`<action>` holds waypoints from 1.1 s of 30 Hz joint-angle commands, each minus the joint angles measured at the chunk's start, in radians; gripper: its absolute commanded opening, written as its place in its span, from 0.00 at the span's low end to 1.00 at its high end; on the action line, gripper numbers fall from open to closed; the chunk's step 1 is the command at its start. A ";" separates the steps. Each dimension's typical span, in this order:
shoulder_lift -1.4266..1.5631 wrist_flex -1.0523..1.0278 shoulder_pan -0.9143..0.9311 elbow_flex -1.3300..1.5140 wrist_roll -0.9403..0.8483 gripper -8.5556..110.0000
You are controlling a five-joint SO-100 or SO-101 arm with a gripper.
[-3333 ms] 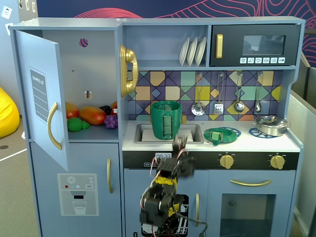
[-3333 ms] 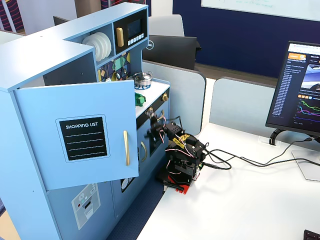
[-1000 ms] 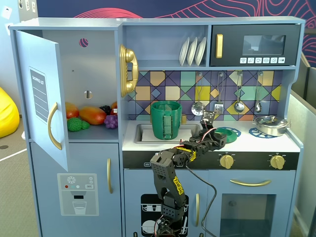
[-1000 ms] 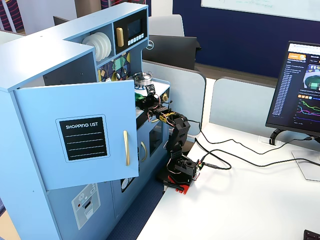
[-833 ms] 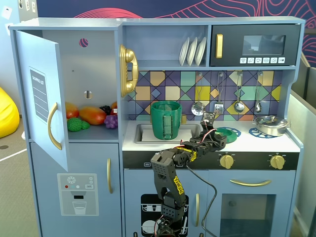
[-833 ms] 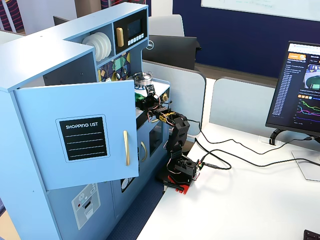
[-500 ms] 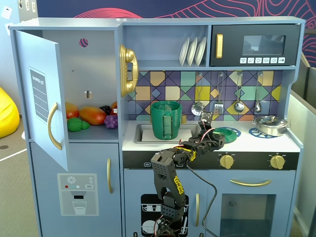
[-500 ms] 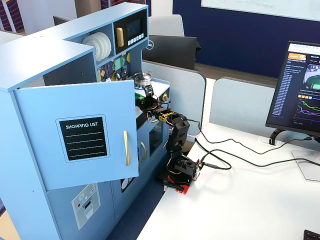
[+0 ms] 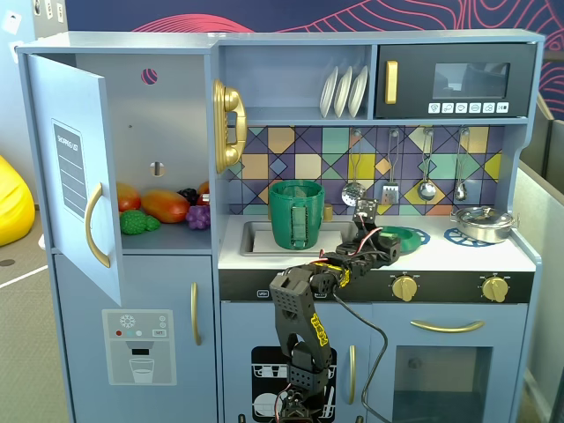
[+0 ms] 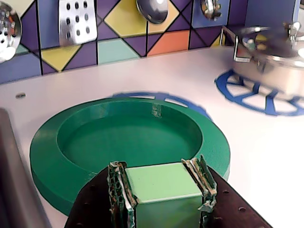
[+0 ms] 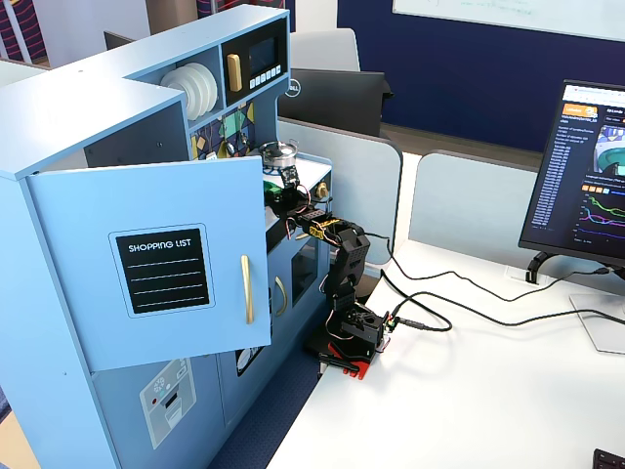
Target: Pick up the lid from the counter and put it on the green recipient
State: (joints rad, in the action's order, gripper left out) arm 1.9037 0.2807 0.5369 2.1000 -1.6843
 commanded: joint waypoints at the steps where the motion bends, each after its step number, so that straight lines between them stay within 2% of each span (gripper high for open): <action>1: 0.121 -0.048 0.014 -0.144 0.000 0.07; 15: 0.275 -0.419 -0.115 -0.489 0.110 0.07; 33: 0.279 -0.660 -0.436 -0.615 0.006 0.07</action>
State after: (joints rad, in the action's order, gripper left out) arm 2.1491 -0.3528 0.1442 1.5846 -1.6521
